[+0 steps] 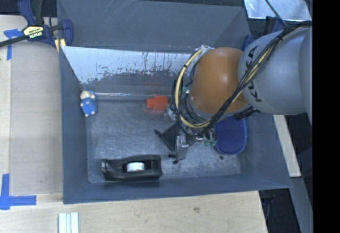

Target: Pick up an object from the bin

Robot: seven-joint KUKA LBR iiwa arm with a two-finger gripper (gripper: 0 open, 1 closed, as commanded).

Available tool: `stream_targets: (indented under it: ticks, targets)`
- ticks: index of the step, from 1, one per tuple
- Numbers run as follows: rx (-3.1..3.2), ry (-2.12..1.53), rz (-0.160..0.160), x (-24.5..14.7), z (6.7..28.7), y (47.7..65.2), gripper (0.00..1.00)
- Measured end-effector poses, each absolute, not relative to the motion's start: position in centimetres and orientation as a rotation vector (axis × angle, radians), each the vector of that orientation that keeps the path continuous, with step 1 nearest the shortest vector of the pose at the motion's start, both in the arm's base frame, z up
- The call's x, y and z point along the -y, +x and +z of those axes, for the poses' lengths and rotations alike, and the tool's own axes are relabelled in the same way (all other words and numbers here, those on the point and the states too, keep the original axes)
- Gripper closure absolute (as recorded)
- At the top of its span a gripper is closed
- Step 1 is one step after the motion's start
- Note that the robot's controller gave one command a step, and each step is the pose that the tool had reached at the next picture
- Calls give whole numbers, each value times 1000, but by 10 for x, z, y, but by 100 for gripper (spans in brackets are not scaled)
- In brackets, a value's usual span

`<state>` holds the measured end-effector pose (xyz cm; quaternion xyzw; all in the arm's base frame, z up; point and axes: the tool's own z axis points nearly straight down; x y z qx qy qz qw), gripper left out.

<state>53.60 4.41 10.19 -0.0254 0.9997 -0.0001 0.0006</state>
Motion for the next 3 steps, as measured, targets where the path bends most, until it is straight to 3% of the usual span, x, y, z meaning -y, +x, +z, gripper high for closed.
stream_targets:
  ticks: [1,2,3]
  targets:
    - [-3144,-58,0,-43,100,528,0]
    - [-3143,3,0,-43,69,514,0]
    - [-3141,3,0,-43,69,514,0]
